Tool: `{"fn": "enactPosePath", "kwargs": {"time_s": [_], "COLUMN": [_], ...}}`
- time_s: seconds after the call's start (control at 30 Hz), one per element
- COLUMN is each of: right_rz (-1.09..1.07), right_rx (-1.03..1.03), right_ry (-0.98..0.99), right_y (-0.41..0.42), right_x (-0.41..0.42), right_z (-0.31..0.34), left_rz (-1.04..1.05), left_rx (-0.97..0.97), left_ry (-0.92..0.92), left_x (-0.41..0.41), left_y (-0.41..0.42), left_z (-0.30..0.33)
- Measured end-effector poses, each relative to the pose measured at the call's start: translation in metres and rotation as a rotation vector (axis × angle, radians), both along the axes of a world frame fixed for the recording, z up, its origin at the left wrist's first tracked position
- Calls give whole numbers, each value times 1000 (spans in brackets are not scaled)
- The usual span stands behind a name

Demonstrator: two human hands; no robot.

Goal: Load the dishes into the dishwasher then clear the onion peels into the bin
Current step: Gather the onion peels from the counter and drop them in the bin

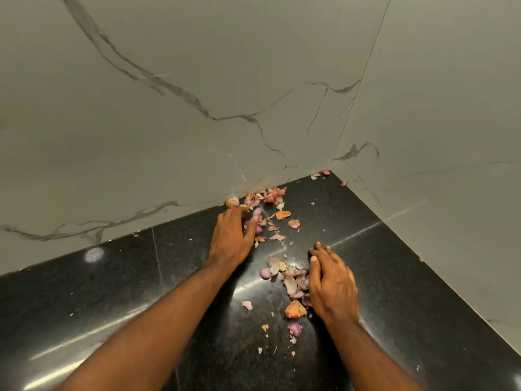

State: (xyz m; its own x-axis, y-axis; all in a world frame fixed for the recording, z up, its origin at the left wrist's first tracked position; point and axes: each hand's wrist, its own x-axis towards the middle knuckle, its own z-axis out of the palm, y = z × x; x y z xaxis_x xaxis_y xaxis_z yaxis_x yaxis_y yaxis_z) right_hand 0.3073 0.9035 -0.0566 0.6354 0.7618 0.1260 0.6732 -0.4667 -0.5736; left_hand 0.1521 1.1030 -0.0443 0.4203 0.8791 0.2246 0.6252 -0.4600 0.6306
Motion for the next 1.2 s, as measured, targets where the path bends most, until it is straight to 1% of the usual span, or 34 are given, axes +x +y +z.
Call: {"fn": "enactPosePath", "kwargs": {"time_s": [0.07, 0.13, 0.2, 0.27, 0.3, 0.37, 0.4, 0.43, 0.47, 0.5, 0.53, 0.57, 0.6, 0.63, 0.67, 0.7, 0.73, 0.77, 0.83, 0.87, 0.9, 0.93, 0.97, 1.0, 1.03, 1.07, 1.1, 1.13, 1.17, 1.2], "right_rz": [-1, -2, -3, -4, -5, -5, -5, -6, -9, -11, -11, -11, -12, -13, -12, -11, -11, -12, -12, -12, -12, -12, -12, -12, -11, -12, -12, -13, -13, -11], "right_rx": [1, 3, 9, 11, 10, 5, 1, -3, -10, -15, -21, -25, -25, -26, -26, -24, -20, -18, -21, -22, -22, -22, -24, -24, -21, -18, -15, -11, -8, -7], "right_ry": [-1, -5, -5, -3, -4, -6, -3, 0, 0, 1, 0, 0, 1, 0, 0, -1, -1, -2, -7, -9, -8, -8, -10, -10, -10, -9, -10, -14, -19, -24], "right_y": [1, 1, 0, 1, 2, 3, 3, 3, 3, 2, 2, 1, 0, 0, -1, -1, -1, -1, -1, -1, -1, -1, -1, -2, -2, -2, -2, -2, -2, -2], "right_x": [-1, -2, -2, -3, -3, -4, -4, -4, -3, -3, -3, -4, -3, -3, -3, -3, -2, -2, -3, -3, -2, -1, -1, -1, -1, -2, -3, -3, -3, -2], "right_z": [0, 0, 1, 2, 2, 2, 2, 2, 2, 2, 2, 2, 2, 2, 2, 2, 2, 1, 1, 0, 0, 0, 0, 0, -1, -1, -2, -2, -2, -1], "left_rz": [49, 88, -25, -196, -248, -285, -265, -217, -150, -83, -27, -2, -27, -96, -192, -288, -362, -405, -396, -348, -284, -223, -165, -115, -106, -147, -230, -345, -452, -508], "left_rx": [27, 24, -82, -140, -138, -158, -153, -104, -33, 27, 36, -4, -40, -49, -43, -52, -100, -154, -200, -186, -153, -115, -77, -59, -54, -42, -12, 4, -24, -85], "left_ry": [-74, -19, 23, 4, -43, -209, -275, -305, -276, -200, -87, 43, 170, 258, 292, 254, 155, 18, -238, -319, -349, -321, -219, -49, 132, 281, 362, 372, 311, 179], "left_x": [-3, -4, -4, -4, -5, -6, -6, -5, -3, -1, 0, 1, 3, 5, 7, 8, 7, 6, 4, 5, 7, 10, 12, 15, 17, 19, 20, 20, 20, 18], "left_y": [12, 26, 29, 26, 23, 20, 20, 22, 25, 30, 32, 31, 28, 21, 11, 3, -4, -8, -9, -6, -1, 5, 10, 13, 14, 13, 9, 6, 3, 2], "left_z": [6, 10, 11, 12, 13, 16, 18, 20, 19, 14, 11, 6, 1, -2, -4, -4, 0, 4, 9, 11, 11, 8, 5, 0, -5, -9, -12, -13, -9, -2]}}
